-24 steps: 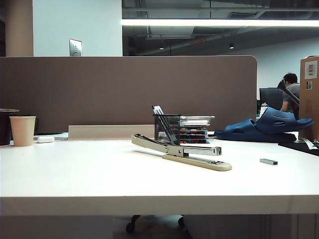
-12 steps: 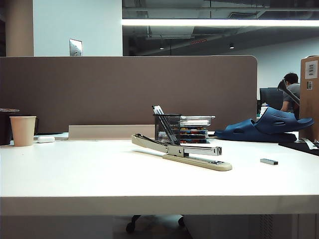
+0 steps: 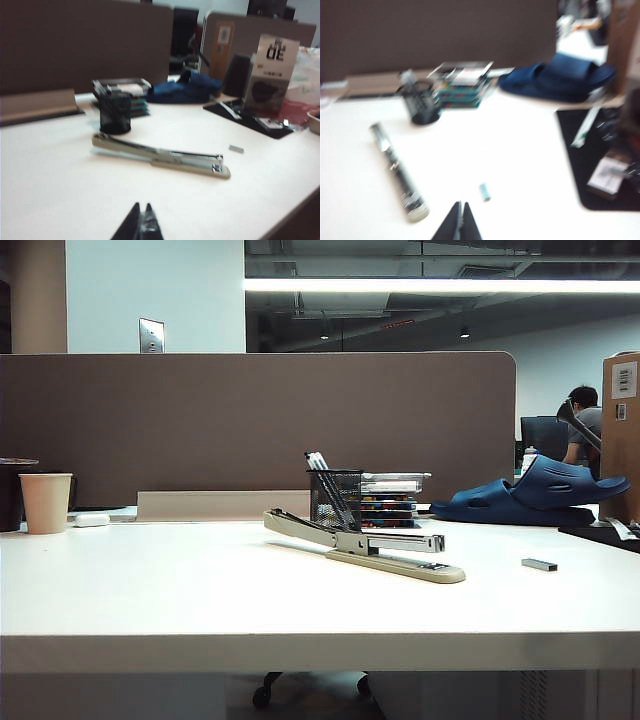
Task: Pick up a set of staples and put them into the open stapler.
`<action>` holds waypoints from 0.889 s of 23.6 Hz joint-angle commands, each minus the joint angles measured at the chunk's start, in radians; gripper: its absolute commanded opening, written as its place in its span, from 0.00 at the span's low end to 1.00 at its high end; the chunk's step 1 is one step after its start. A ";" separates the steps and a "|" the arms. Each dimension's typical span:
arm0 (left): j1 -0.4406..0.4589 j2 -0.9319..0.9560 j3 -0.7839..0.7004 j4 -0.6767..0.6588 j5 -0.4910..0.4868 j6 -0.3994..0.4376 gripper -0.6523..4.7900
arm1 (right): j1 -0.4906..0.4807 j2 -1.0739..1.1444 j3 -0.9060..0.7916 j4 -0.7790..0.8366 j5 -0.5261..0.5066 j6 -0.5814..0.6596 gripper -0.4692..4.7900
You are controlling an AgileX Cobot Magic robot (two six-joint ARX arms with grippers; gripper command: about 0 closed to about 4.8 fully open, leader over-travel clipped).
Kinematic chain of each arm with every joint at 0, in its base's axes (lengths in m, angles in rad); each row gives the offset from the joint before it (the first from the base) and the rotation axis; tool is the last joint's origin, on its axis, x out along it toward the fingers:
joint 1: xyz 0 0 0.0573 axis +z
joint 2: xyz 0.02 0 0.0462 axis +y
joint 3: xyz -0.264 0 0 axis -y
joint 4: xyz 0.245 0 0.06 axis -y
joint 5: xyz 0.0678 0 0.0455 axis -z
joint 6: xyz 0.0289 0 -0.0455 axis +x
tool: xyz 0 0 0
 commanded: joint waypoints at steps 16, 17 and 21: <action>0.001 0.002 0.005 -0.082 0.010 0.082 0.11 | 0.005 0.825 0.376 -0.026 -0.115 -0.067 0.07; 0.001 0.002 0.005 -0.083 0.010 0.090 0.11 | 0.011 0.864 0.401 -0.037 -0.114 -0.088 0.07; 0.001 0.002 0.005 -0.094 0.011 0.103 0.11 | 0.035 0.996 0.485 -0.060 -0.106 -0.151 0.09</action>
